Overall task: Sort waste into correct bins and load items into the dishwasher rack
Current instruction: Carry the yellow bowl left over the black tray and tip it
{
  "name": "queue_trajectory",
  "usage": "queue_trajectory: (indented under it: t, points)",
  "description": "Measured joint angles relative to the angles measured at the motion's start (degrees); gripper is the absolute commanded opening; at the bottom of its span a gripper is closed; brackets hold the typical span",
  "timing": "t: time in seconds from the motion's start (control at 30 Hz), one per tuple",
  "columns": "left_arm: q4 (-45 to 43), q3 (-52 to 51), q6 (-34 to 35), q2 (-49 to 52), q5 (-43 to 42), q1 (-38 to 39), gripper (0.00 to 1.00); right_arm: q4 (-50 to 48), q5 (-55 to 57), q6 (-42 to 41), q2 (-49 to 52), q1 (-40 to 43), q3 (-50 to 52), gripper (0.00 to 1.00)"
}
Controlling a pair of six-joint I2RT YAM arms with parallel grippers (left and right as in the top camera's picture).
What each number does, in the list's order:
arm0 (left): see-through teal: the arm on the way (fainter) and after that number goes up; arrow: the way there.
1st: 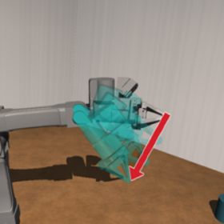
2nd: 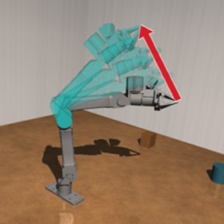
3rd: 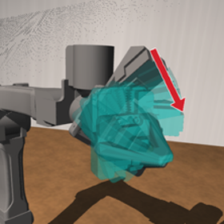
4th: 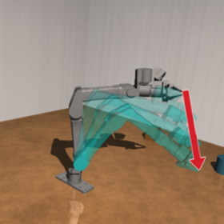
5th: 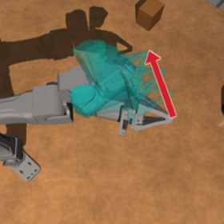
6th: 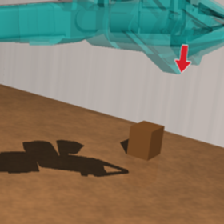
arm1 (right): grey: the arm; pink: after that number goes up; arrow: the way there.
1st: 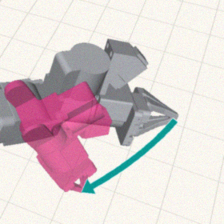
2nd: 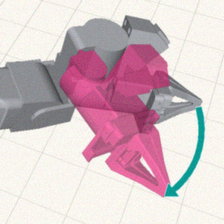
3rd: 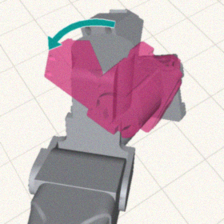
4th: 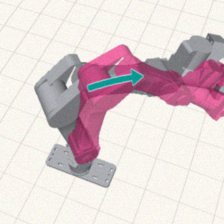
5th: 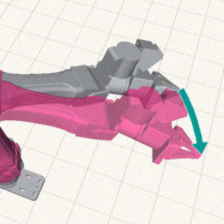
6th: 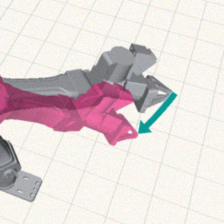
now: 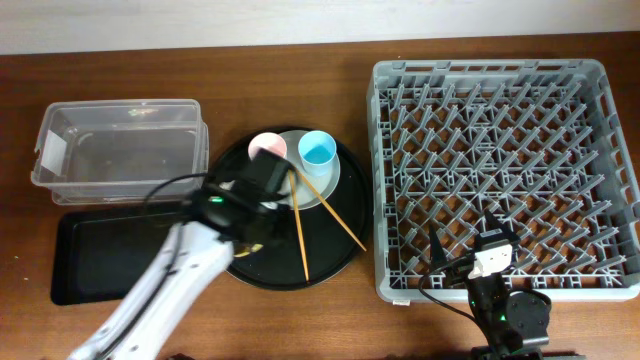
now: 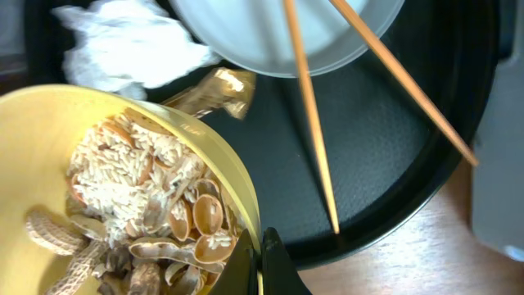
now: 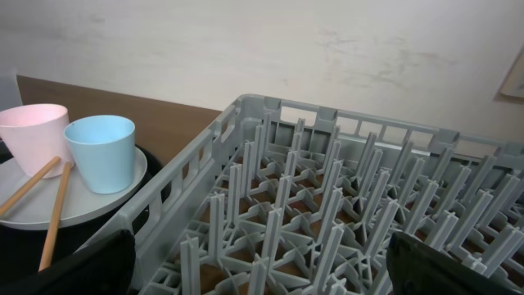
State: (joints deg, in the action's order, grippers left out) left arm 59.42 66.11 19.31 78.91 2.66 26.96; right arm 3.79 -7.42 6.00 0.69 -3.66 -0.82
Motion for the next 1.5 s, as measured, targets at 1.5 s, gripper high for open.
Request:
queue_trajectory:
  t: [1.5]
  points:
    - [-36.61,-29.16,-13.64,-3.34,-74.14,-86.97,0.02,0.0,0.0,0.0,0.0,0.0,0.0,0.98]
